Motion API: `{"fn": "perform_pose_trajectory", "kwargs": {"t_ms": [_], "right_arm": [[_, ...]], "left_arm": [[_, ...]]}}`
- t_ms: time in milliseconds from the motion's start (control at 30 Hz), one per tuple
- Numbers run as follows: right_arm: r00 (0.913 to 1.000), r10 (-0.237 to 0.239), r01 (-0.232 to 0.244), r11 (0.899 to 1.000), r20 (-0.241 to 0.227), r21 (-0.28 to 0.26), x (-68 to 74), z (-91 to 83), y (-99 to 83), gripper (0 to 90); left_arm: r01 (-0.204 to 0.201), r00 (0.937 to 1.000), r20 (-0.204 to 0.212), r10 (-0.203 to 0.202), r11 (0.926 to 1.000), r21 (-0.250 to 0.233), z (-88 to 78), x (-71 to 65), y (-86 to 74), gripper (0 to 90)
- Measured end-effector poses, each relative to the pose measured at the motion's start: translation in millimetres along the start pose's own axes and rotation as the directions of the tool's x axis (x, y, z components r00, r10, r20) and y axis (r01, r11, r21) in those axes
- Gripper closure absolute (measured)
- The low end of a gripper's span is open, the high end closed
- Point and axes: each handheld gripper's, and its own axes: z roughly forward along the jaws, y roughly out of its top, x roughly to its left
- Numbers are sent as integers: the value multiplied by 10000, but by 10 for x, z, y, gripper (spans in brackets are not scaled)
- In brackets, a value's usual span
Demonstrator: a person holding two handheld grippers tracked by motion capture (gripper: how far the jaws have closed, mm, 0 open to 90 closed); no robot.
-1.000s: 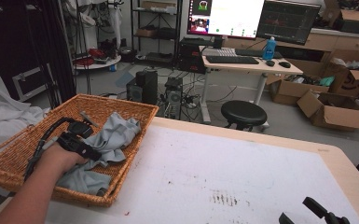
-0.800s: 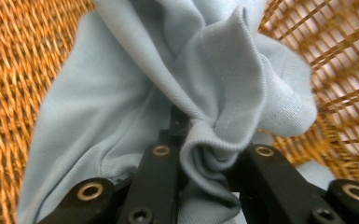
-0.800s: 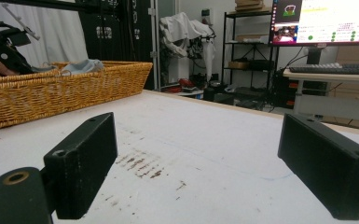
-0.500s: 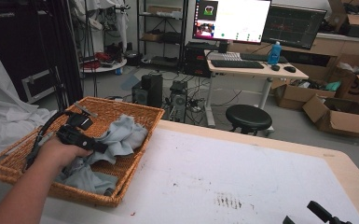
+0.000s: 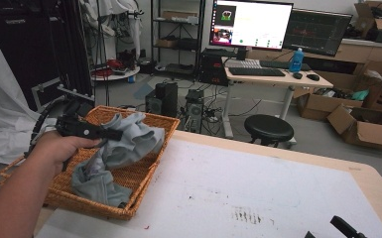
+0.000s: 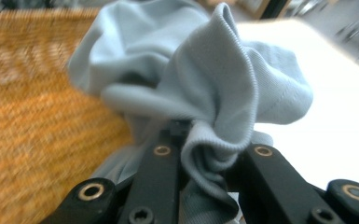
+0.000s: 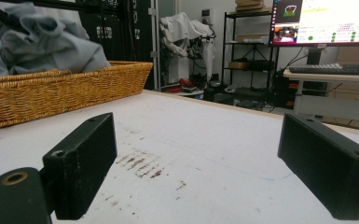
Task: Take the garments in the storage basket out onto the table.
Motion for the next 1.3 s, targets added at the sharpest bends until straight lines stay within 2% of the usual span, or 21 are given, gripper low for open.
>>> {"fn": "perform_pose_trajectory", "kwargs": {"t_ms": [100,300,400,533,600,633,667,700,800,833,867,900,933,967,1000,1033,1067,1133,1167,1267,1300], "right_arm": [[10000,-5,5,10000,1,0,0,0,0,114],[10000,-5,5,10000,1,4,0,0,0,114],[10000,0,0,10000,3,4,0,0,0,114],[10000,-2,2,10000,-1,-3,-1,-1,0,112],[10000,-2,2,10000,-1,-3,-1,-1,0,112],[10000,-2,2,10000,-1,-3,-1,-1,0,112],[10000,10,-10,10000,-1,-5,0,-1,0,112],[10000,-13,13,10000,-4,-13,-2,-1,-1,112],[10000,-4,4,10000,-1,-16,-1,-2,-1,111],[10000,-10,10,10000,-3,-22,-1,-2,-1,111],[10000,-26,26,10000,-4,-30,-2,-1,-1,111],[10000,14,-14,10000,-5,2,-1,-3,-2,111],[10000,21,-21,10000,-5,3,-1,-3,-2,111],[10000,4,-4,10000,-5,2,-2,-3,-2,111],[10000,4,-4,10000,-8,7,-2,-3,-2,111],[10000,4,-4,10000,-8,7,-2,-3,-2,111],[10000,5,-5,10000,-8,-11,-2,-2,-2,111],[10000,10,-10,10000,-8,-10,-1,-2,-2,111],[10000,11,-11,10000,-5,-14,-2,-3,-2,110],[10000,11,-11,10000,5,-26,0,-4,-3,111],[10000,5,-5,10000,3,-28,0,-5,-3,111]], "left_arm": [[-18,9997,233,26,9994,-355,-43,-45,54,805],[-311,9966,724,389,9939,-1057,-121,-219,250,806],[-629,9922,983,766,9888,-1352,-129,-381,395,806],[-905,9868,1199,1088,9847,-1488,-107,-535,503,806],[-1205,9792,1426,1444,9791,-1640,-83,-712,614,806],[-1205,9792,1426,1444,9791,-1640,-83,-712,614,806],[-1295,9762,1511,1558,9768,-1707,-77,-771,650,806],[-1444,9698,1687,1761,9721,-1850,-64,-893,722,806],[-1676,9586,1950,2076,9647,-2029,-41,-1079,828,806],[-1676,9586,1950,2076,9647,-2029,-41,-1079,828,806],[-1740,9552,2021,2165,9624,-2087,-32,-1144,862,806],[-1837,9503,2111,2287,9597,-2126,-21,-1209,897,806],[-2007,9404,2292,2512,9541,-2223,5,-1343,964,806],[-2007,9404,2292,2512,9541,-2223,5,-1343,964,806],[-2161,9308,2438,2723,9480,-2335,35,-1480,1029,806],[-2161,9308,2438,2723,9480,-2335,35,-1480,1029,807],[-2198,9271,2505,2789,9457,-2394,51,-1546,1060,807],[-2311,9182,2646,2949,9411,-2469,93,-1664,1120,806],[-2429,9110,2742,3079,9382,-2464,150,-1777,1164,806],[-2562,9082,2720,3181,9365,-2396,216,-1869,1182,806],[-2552,9079,2756,3158,9381,-2340,302,-1924,1162,806]]}}
